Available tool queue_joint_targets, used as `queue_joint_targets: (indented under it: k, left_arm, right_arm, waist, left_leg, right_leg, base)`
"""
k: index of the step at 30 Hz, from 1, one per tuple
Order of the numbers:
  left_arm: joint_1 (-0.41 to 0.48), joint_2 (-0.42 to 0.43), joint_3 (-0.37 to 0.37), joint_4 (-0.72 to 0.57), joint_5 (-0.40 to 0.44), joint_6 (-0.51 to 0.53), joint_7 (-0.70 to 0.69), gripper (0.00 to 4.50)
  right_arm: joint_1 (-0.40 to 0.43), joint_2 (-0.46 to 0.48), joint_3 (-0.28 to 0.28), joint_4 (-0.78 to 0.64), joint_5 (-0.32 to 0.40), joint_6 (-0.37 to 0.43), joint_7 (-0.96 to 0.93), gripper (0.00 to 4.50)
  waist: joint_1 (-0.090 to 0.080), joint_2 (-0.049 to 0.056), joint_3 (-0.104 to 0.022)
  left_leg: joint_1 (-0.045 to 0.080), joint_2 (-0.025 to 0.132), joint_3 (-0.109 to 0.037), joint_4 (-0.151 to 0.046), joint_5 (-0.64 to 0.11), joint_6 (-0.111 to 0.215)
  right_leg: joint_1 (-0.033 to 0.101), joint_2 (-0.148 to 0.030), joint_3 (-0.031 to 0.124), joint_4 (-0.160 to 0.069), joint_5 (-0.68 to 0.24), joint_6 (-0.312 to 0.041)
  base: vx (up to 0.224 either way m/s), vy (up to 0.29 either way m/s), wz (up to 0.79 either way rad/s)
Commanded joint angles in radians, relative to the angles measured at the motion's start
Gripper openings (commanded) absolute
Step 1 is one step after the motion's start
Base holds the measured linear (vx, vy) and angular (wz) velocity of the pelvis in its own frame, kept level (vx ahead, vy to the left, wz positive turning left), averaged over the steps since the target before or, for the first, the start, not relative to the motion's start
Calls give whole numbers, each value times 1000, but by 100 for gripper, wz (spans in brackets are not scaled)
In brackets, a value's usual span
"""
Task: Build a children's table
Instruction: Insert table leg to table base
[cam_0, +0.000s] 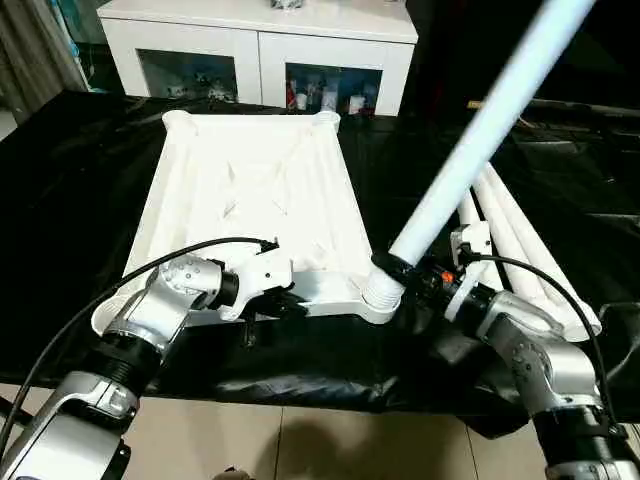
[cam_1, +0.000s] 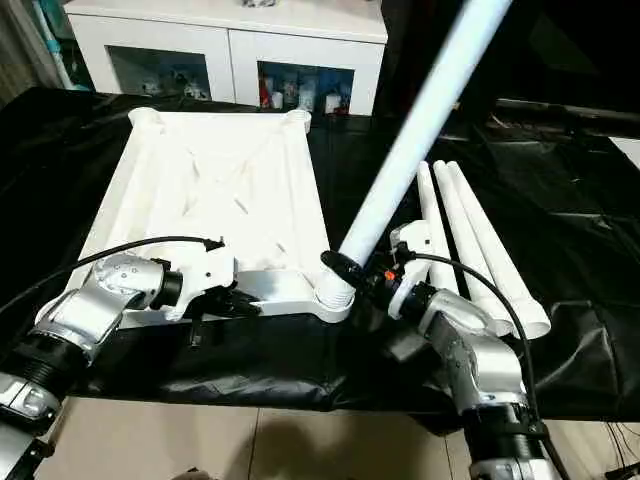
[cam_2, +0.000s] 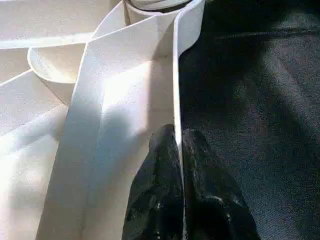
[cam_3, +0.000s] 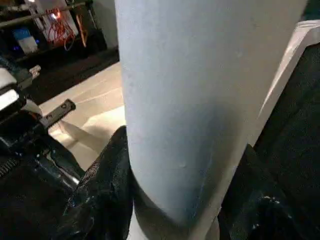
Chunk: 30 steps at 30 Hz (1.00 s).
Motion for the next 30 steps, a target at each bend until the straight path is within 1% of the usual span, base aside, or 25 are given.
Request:
queue_joint_targets:
  k: [1, 2, 4, 5, 6, 8, 10, 11, 12, 13, 14, 15, 16, 17, 18, 22, 23, 24, 25, 26, 27, 28, 29, 30]
  left_arm:
    - [-10, -25, 32, 4, -24, -12, 30, 0]
    - [-12, -26, 32, 4, -23, -12, 34, 0]
    - [-12, -27, 32, 4, -23, -11, 36, 0]
    - [-12, -28, 33, 4, -23, -10, 37, 0]
    - [-11, -27, 33, 1, -24, -9, 36, 0]
    - [-12, -25, 32, -2, -23, -7, 32, 0]
    - [-11, -18, 27, -6, -20, -8, 22, 0]
    - [-11, -10, 22, -8, -15, -10, 13, 0]
    - [-11, -8, 20, -9, -14, -10, 11, 0]
    - [-11, -8, 20, -9, -14, -10, 10, 0]
    - [-7, -1, 17, -15, -11, -9, 2, 0]
    - [-5, 1, 15, -17, -10, -9, 0, 0]
    - [-5, 2, 15, -18, -10, -9, -1, 0]
    - [-3, 4, 13, -22, -9, -8, -3, 0]
    - [-2, 5, 13, -23, -9, -8, -3, 0]
    - [9, 16, 7, -51, -11, -2, -21, 0]
    - [12, 17, 5, -58, -11, 0, -24, 0]
    - [12, 17, 5, -58, -11, 0, -24, 0]
    - [16, 20, 3, -66, -11, 1, -29, 0]
    - [22, 24, 2, -75, -15, 0, -37, 0]
    - [22, 24, 2, -75, -15, 0, -37, 0]
    - [30, 29, 1, -88, -22, 0, -50, 0]
    - [35, 34, -2, -95, -23, -2, -60, 0]
    - [40, 39, -6, -103, -23, -1, -70, 0]
  right_arm:
    - [47, -10, 35, 31, -40, 53, -5, 184]
    - [51, -6, 31, 28, -35, 56, -8, 184]
    - [55, 1, 26, 27, -27, 61, -14, 184]
    - [58, 7, 23, 29, -23, 63, -22, 184]
    - [63, 9, 29, 29, -24, 60, -27, 184]
    - [65, 5, 41, 26, -29, 59, -27, 184]
    - [60, -11, 65, 17, -42, 65, -10, 184]
    - [51, -31, 94, 8, -58, 80, 17, 184]
    - [45, -41, 108, 8, -66, 87, 32, 184]
    - [44, -42, 110, 8, -67, 88, 34, 184]
    - [29, -59, 138, 13, -80, 102, 66, 184]
    - [24, -65, 148, 16, -84, 107, 78, 184]
    - [20, -66, 151, 18, -85, 108, 82, 184]
    - [12, -71, 157, 24, -89, 112, 92, 184]
    - [10, -72, 158, 25, -89, 113, 94, 184]
    - [-23, -94, 190, 66, -104, 120, 148, 184]
    - [-30, -101, 199, 77, -108, 115, 159, 184]
    - [-30, -101, 199, 77, -108, 115, 159, 184]
    - [-40, -110, 210, 92, -112, 109, 174, 184]
    - [-52, -120, 224, 108, -117, 99, 207, 184]
    - [-52, -120, 224, 108, -117, 99, 207, 184]
    - [-64, -134, 242, 121, -125, 85, 254, 184]
    - [-70, -143, 252, 129, -135, 74, 279, 184]
    - [-75, -149, 261, 136, -143, 64, 298, 184]
  waist:
    - [-11, 3, -48]
    - [-13, -1, -47]
    - [-11, 1, -47]
    - [-12, 1, -46]
    - [-12, 0, -44]
    - [-12, 1, -44]
    - [-13, 2, -43]
    - [-14, 2, -43]
    - [-15, 0, -43]
    - [-15, -1, -43]
    - [-16, 0, -43]
    - [-17, -4, -42]
    - [-16, -3, -42]
    - [-16, -6, -42]
    - [-16, -11, -42]
    - [-18, -17, -38]
    - [-20, -20, -37]
    - [-21, -16, -38]
    - [-21, -17, -38]
    - [-23, -18, -38]
    - [-26, -21, -38]
    - [-25, -20, -40]
    - [-27, -21, -40]
    - [-26, -21, -41]
  left_leg:
    - [9, 17, -1, -81, -269, 3]
    - [6, 17, -1, -82, -266, 4]
    - [8, 18, 0, -82, -265, 6]
    - [7, 17, 0, -83, -269, 7]
    - [6, 17, -1, -84, -271, 6]
    - [7, 18, -2, -85, -277, 4]
    - [8, 18, -3, -87, -287, 2]
    - [6, 18, -3, -88, -284, 1]
    - [5, 18, -3, -88, -278, 2]
    - [5, 18, -3, -88, -276, 3]
    - [5, 18, -2, -87, -276, 5]
    - [4, 18, -2, -87, -274, 8]
    - [5, 18, -2, -87, -271, 9]
    - [4, 19, -1, -87, -264, 11]
    - [4, 19, -1, -87, -261, 13]
    - [3, 20, -1, -89, -261, 15]
    - [2, 20, -2, -90, -263, 16]
    - [3, 21, -2, -90, -260, 16]
    - [3, 21, -1, -89, -259, 17]
    - [2, 22, -3, -91, -255, 16]
    - [0, 22, -2, -91, -250, 20]
    - [3, 23, -1, -89, -241, 24]
    - [1, 23, -1, -90, -234, 27]
    - [2, 24, 0, -89, -223, 35]
  right_leg:
    - [33, -59, 35, -95, -319, -158]
    - [33, -57, 35, -95, -311, -157]
    - [31, -58, 36, -95, -309, -157]
    - [31, -58, 36, -96, -316, -156]
    - [30, -58, 36, -97, -325, -154]
    - [30, -59, 36, -98, -341, -147]
    - [28, -59, 36, -100, -348, -146]
    - [30, -59, 36, -99, -342, -145]
    - [31, -58, 35, -98, -333, -145]
    - [32, -57, 36, -99, -331, -145]
    - [31, -58, 36, -98, -331, -147]
    - [31, -59, 36, -98, -334, -147]
    - [31, -59, 37, -98, -333, -147]
    - [31, -61, 37, -99, -338, -145]
    - [31, -61, 37, -99, -336, -145]
    - [30, -62, 36, -100, -347, -147]
    - [29, -62, 36, -100, -354, -146]
    - [29, -63, 37, -100, -353, -147]
    - [28, -63, 37, -100, -347, -148]
    - [30, -62, 36, -97, -330, -154]
    - [31, -61, 35, -96, -313, -158]
    - [30, -62, 35, -94, -288, -164]
    - [33, -61, 35, -93, -273, -168]
    - [33, -62, 34, -92, -251, -176]
  base:
    - [0, 0, 0]
    - [0, 0, 0]
    - [0, 0, 0]
    - [0, 0, 0]
    - [0, 0, 0]
    - [0, 0, 0]
    - [0, 0, 0]
    - [0, 0, 0]
    - [0, 0, 0]
    - [0, 0, 0]
    - [0, 0, 0]
    - [0, 0, 0]
    - [0, 0, 0]
    - [0, 0, 0]
    - [0, 0, 0]
    - [0, 0, 0]
    - [0, 0, 0]
    - [0, 0, 0]
    - [0, 0, 0]
    - [0, 0, 0]
    - [0, 0, 0]
    - [0, 0, 0]
    - [0, 0, 0]
    - [0, 0, 0]
